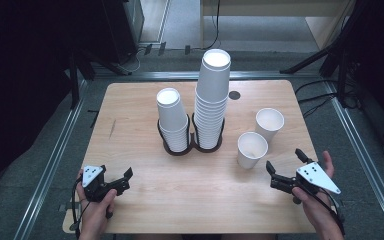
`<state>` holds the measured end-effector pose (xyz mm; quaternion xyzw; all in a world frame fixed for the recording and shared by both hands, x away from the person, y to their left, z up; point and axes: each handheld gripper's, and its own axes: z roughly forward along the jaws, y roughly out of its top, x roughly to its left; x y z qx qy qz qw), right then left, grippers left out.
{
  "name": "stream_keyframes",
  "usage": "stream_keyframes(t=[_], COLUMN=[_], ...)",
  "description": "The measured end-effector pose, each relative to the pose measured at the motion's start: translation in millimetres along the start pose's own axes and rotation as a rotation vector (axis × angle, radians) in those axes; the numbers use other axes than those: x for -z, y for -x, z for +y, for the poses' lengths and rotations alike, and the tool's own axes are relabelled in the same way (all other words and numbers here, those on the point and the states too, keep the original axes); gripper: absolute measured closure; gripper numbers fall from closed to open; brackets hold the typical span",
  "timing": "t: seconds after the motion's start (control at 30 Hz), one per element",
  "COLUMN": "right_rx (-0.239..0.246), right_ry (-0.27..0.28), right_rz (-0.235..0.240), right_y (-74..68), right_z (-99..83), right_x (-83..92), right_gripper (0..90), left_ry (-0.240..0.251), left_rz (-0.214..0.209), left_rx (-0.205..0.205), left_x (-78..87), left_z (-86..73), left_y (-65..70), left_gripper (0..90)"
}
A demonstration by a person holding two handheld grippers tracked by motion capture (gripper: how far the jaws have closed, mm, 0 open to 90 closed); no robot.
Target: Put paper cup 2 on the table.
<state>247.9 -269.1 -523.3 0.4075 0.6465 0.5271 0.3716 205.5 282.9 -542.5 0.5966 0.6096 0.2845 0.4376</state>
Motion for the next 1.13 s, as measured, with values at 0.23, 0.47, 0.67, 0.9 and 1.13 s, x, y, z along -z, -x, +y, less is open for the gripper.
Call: stream_keyframes(t=[0.23,0.47,0.67,0.9,1.13], right_rx=[-0.005,-0.013,-0.026,-0.057,-0.062], right_ry=[-0.040,-0.067,-0.116,-0.160,-0.174], right_rz=[-0.110,-0.178,-0.232,-0.277,-0.293], right_y=[14.8,19.0,17.5,24.6,28.3], right_z=[-9.2,-17.4,-23.1,-33.9,-37.6], right_x=[10.3,26.5,38.5,56.2,55.9], right_gripper=[0.0,0.0,0.0,0.0,0.0], left_ry=[0.013,0.001,-0.028,-0.025,-0.035], left_rz=[0.014,0.013,0.023,0.044,0.027], left_rx=[-0.010,-0.028,-0.065,-0.041,-0.026], left_x=[3.7,12.4,17.5,18.2,9.0], left_z=[-2.0,-8.6,-15.9,-16.2,-14.2], left_y=[-0.3,-2.2,-3.6,-14.4,-18.3], left_gripper=[0.0,0.0,0.0,0.0,0.0])
